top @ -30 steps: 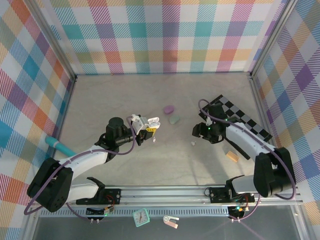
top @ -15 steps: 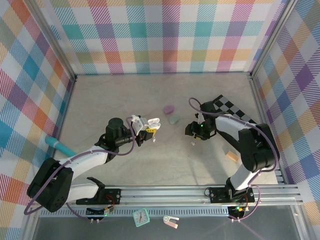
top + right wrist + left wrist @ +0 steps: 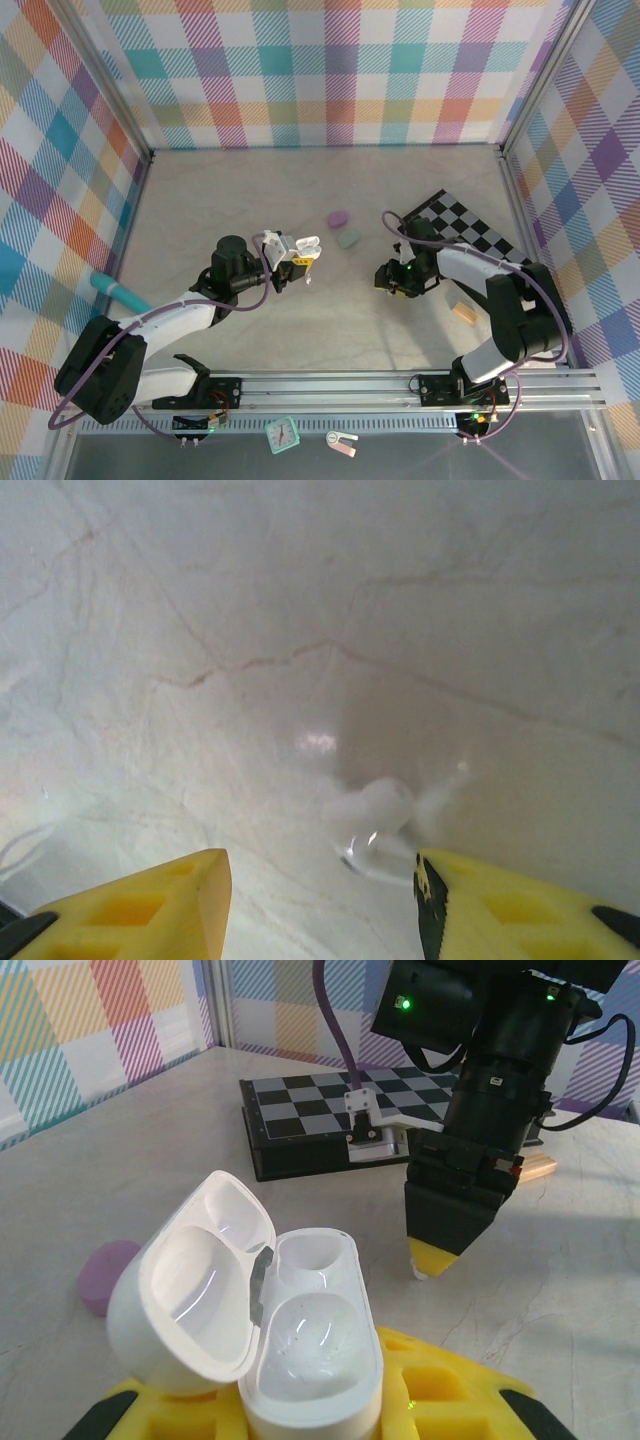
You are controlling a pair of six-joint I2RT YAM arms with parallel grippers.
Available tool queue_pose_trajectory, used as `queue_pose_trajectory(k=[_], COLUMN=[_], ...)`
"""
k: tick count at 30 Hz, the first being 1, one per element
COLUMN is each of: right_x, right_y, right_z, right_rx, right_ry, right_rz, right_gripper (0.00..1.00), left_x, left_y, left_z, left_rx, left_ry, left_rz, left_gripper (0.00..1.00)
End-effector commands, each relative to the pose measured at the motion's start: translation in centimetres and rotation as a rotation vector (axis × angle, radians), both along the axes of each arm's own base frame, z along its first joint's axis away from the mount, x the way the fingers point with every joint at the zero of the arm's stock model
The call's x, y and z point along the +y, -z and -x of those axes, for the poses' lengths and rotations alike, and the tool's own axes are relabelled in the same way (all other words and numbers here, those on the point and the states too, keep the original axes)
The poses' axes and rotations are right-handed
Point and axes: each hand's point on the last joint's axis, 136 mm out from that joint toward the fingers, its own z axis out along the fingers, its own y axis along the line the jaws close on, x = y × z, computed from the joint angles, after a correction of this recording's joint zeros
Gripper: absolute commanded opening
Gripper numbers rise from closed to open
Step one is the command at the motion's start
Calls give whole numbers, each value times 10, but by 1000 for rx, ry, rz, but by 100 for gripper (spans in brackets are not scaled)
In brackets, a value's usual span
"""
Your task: Insert wireless bluetooth earbuds into charging case
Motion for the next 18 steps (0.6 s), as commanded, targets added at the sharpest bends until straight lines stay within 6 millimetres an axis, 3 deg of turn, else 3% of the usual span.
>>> queue_pose_trajectory(k=[1,4,10,18], right_x=[0,-9,-13,-17], right_y=[-7,-14,-19,-21], right_z=[10,2,-7,-8], right_rx=[17,-13,-35,70], right_ry=[-10,-33,-245,-591], right_rz=[16,118,409,591], right_gripper=[51,50,53,57], left_x=[-5,-4,9,72], left_y=[-14,-15,-11,-8], left_z=[1,1,3,-28], left_rx=[-48,-50,-92,-65], left_ry=[34,33,-28,-356], left_rz=[37,39,13,94], left_gripper=[9,9,7,5])
